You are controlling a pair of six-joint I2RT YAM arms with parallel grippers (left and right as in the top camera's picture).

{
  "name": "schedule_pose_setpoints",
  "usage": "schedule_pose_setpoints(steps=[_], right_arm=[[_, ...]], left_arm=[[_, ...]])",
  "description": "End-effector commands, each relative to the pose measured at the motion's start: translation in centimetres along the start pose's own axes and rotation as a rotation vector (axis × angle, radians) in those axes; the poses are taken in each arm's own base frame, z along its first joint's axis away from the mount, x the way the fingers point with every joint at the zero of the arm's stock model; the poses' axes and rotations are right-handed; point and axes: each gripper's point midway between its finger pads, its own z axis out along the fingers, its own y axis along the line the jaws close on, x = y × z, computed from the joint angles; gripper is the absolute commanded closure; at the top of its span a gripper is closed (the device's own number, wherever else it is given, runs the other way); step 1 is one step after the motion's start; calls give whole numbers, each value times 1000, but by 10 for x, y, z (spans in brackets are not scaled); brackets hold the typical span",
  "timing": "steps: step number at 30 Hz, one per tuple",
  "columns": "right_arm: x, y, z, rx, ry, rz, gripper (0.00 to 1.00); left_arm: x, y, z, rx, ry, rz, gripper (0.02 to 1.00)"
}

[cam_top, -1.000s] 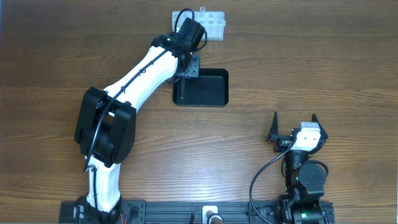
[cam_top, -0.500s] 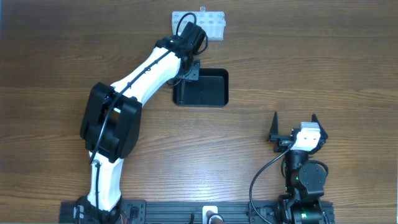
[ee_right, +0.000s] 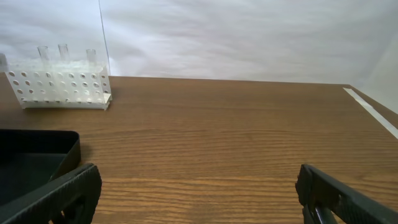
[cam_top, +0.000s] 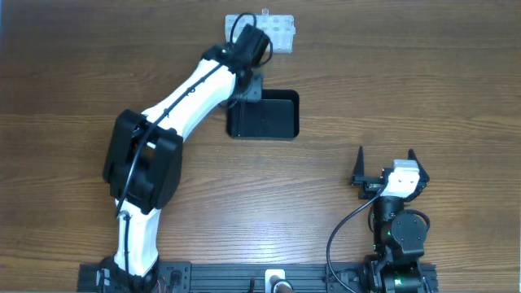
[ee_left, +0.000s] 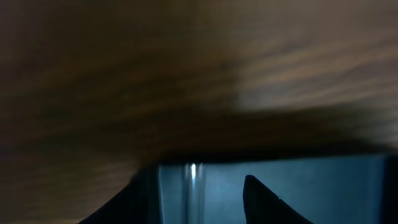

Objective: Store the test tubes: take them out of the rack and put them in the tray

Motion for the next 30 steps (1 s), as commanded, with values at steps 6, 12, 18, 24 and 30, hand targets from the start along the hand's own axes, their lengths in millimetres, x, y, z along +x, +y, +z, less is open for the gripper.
schedule_pose_setpoints(steps=[6,12,18,24,30], right_arm=[[1,-3,0,13,-1,-1,9],[1,-3,0,13,-1,-1,7],[1,-3,0,13,-1,-1,7],[1,-3,0,13,-1,-1,7],[1,-3,0,13,-1,-1,9]], left_arm=[[-126,3,-114,-47,-517,-107,211],[-142,3,-93,-80,-575,-133,202],[-143,-3,-46,-99,-566,-133,178],[-145,-7,-19,-103,-574,-116,178],[-148,-10,-7,-108,-588,-90,183]])
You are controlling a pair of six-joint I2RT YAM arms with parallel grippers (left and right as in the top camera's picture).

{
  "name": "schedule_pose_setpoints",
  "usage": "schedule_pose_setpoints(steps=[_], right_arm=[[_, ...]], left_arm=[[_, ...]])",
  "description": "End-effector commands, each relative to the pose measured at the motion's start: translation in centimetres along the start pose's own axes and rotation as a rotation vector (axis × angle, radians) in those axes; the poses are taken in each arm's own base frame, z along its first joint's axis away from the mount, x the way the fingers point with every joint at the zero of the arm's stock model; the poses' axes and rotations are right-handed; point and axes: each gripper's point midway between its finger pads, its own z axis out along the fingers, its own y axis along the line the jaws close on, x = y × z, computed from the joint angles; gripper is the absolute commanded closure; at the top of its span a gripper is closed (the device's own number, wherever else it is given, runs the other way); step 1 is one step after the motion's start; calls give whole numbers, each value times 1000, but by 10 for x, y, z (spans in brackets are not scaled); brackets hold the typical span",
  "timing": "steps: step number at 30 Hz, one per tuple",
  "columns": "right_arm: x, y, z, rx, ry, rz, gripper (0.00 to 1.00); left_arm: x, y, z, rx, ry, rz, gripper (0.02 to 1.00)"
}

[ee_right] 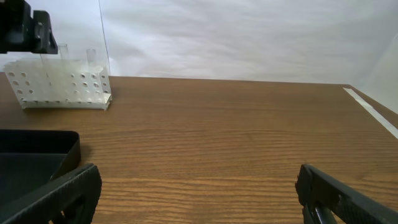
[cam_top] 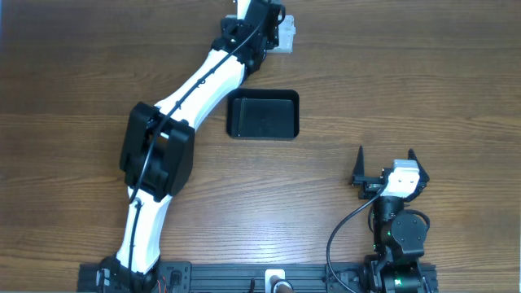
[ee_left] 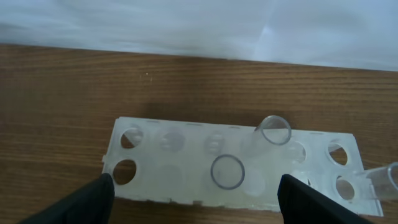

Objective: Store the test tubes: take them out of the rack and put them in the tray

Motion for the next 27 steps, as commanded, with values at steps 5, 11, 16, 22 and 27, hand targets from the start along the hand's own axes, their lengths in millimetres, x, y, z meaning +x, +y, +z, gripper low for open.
schedule_pose_setpoints(steps=[5,11,16,22,27], right_arm=[[1,-3,0,13,-1,-1,7],[1,-3,0,13,-1,-1,9],[1,-3,0,13,-1,-1,9],[1,-3,0,13,-1,-1,7],[1,-3,0,13,-1,-1,9]], left_arm=[[11,-4,19,-14,-21,36,202],[12,-5,23,-11,-29,32,349],[12,-7,27,-5,-43,25,492],[15,-8,31,-4,-44,24,601],[13,-9,31,-1,-50,21,689]])
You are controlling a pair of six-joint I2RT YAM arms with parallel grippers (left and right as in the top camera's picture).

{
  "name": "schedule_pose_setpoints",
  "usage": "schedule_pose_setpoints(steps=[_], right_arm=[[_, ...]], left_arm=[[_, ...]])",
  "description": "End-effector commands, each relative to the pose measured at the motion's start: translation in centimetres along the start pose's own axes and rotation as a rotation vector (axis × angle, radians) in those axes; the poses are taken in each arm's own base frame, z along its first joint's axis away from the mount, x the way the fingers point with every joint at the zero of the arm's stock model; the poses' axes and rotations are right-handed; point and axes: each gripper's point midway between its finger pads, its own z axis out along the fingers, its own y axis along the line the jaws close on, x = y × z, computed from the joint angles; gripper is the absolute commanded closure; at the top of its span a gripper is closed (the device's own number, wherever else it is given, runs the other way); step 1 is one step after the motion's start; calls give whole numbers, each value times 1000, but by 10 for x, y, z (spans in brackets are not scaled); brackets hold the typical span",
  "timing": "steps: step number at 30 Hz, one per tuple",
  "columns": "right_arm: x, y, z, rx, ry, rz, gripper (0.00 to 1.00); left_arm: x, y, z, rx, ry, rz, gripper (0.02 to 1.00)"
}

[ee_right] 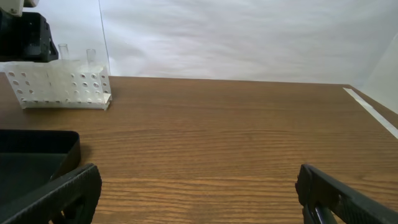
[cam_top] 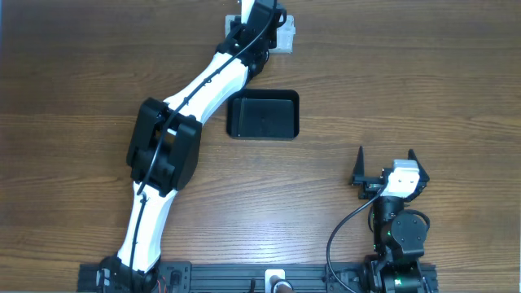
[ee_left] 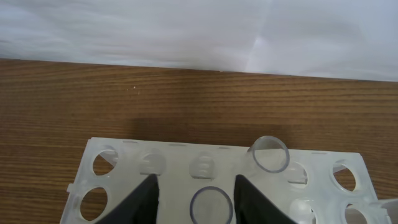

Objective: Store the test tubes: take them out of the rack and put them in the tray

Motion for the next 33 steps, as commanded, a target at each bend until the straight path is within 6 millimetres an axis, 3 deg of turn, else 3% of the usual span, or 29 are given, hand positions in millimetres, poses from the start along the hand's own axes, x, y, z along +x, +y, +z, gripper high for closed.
schedule_pose_setpoints(steps=[1,17,21,25,27,30,33], right_arm=[[1,-3,0,13,-1,-1,9],[1,-3,0,13,-1,-1,9],[1,-3,0,13,-1,-1,7],[1,-3,0,13,-1,-1,7],[2,-3,0,13,0,-1,7],[1,-3,0,13,-1,-1,9],[1,-3,0,13,-1,-1,7]], left_arm=[[12,-1,9,-12,10,12,698],[12,-4,9,6,13,11,886],[2,-4,2,11,-3,3,910],[-25,-5,-16,27,-48,-3,930],[-69,-3,-49,47,-126,0,936],[-106,1,-83,63,-197,9,939],[-151,11,-133,83,-278,-3,947]])
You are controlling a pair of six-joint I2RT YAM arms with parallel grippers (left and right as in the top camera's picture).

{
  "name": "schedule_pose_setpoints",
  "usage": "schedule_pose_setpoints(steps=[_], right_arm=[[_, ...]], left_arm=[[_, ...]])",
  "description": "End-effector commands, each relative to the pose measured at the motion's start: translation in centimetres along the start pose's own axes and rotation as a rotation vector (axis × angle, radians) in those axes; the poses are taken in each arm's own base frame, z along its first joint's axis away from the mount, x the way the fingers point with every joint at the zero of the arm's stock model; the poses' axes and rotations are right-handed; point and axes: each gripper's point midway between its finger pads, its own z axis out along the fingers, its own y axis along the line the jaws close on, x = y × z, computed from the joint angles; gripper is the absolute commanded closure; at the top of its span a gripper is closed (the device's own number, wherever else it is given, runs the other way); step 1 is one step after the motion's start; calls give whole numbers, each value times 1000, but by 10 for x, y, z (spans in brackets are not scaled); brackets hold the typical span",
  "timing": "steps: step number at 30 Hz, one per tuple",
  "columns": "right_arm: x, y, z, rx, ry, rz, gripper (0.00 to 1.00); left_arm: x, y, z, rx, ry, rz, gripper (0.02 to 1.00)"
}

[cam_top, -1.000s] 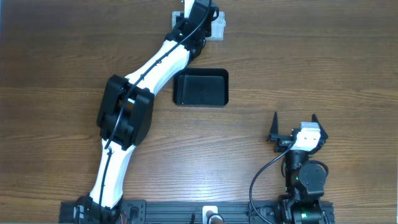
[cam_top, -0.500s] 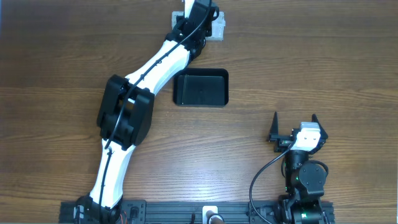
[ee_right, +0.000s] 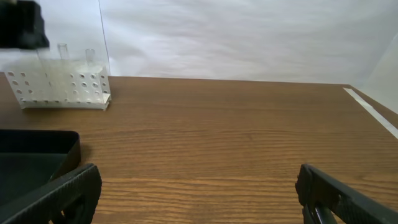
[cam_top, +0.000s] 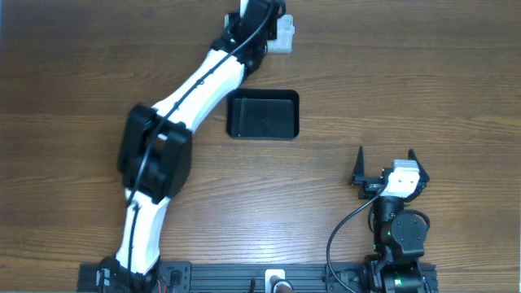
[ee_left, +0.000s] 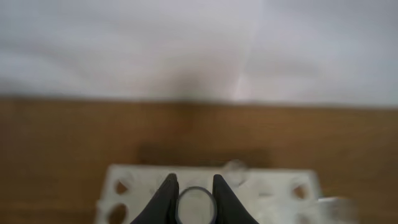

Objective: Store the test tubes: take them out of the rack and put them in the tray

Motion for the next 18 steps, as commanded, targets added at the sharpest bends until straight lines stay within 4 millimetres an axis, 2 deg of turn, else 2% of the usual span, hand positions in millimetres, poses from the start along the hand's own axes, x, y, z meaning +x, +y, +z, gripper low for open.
schedule_pose_setpoints(steps=[1,2,4,5,7,10,11,12,15,18], right_arm=[[1,-3,0,13,-1,-1,7],[1,-3,0,13,-1,-1,7],[1,-3,0,13,-1,-1,7],[1,-3,0,13,-1,-1,7],[1,-3,0,13,-1,-1,9],[1,-3,0,13,-1,-1,7],[1,-3,0,13,-1,-1,9],[1,-3,0,13,-1,-1,9],[1,-3,0,13,-1,-1,7],[1,-3,0,13,-1,-1,9]], left_arm=[[-115,14,-97,48,-201,-26,961],[-122,16,-109,56,-201,-26,978],[-122,16,-123,89,-174,-18,978],[-118,14,-129,115,-142,-10,978],[-93,11,-133,154,-26,-26,978],[-35,16,-131,133,209,-95,980],[-11,21,-130,102,297,-124,978],[22,28,-125,41,409,-151,978],[66,30,-113,-21,534,-123,980],[102,23,-100,-37,621,-83,978]])
